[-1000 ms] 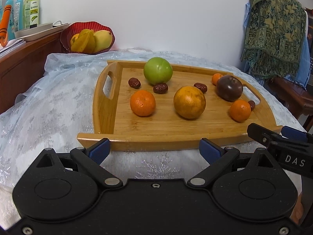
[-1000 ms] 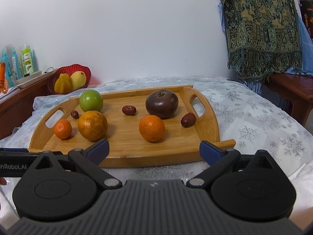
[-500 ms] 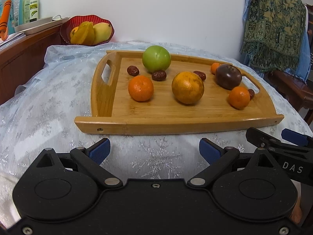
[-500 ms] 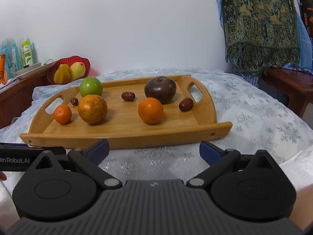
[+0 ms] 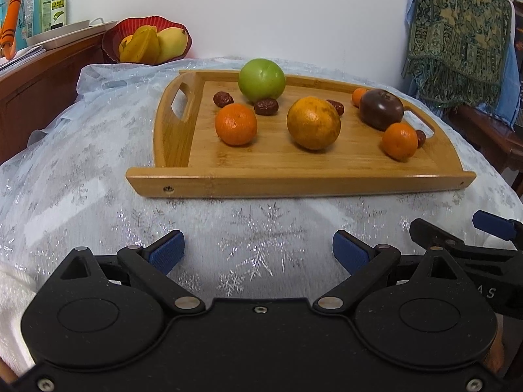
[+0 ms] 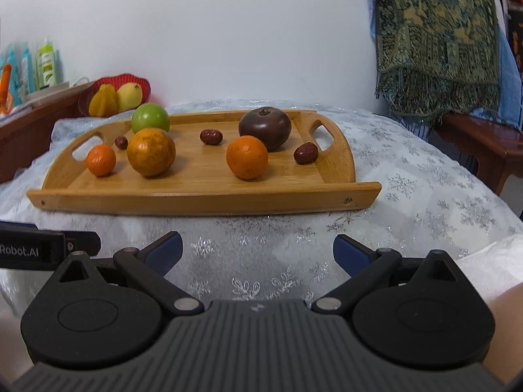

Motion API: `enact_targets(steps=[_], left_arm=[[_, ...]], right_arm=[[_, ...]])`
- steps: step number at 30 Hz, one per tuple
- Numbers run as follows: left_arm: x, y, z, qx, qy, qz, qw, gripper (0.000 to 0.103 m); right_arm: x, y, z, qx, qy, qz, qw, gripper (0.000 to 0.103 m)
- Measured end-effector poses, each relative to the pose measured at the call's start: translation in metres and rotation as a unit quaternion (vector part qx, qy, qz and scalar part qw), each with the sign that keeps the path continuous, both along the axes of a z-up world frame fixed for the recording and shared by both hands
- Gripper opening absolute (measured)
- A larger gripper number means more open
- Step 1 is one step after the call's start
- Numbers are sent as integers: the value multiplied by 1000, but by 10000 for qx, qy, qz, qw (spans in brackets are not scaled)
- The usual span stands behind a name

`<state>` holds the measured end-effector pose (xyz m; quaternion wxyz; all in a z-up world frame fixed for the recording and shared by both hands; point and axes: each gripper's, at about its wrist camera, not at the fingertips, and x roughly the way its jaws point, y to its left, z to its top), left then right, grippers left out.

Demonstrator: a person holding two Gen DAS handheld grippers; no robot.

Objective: Organize fruits

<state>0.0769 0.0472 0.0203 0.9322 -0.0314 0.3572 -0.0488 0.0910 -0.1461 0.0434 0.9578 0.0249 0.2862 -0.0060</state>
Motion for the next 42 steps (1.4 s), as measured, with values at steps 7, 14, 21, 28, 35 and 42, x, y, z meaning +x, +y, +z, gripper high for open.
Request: enact_targets(steps=[7, 14, 21, 28, 35, 42], left_arm=[[-3, -2, -3, 70, 13, -5, 10000, 100], [-1, 0, -4, -29, 41, 88, 9999, 102], [1, -3, -6, 62, 60, 148, 9999, 103], [2, -8, -8, 300, 86, 185, 9993, 103], [3, -9, -9, 330, 80, 230, 9992, 103], [3, -8, -9, 293, 78, 261, 9992, 103]], right_arm=[[0, 2, -9, -163, 197, 149, 9996, 103], [1, 1, -13, -143, 245, 229, 9993, 103], [3, 1, -14, -152, 293, 275, 9991, 103], [5, 2, -15, -148, 298, 316, 9989, 103], [5, 2, -16, -148, 279, 336, 9989, 103], [5, 2, -16, -150, 276, 338, 9989, 103]])
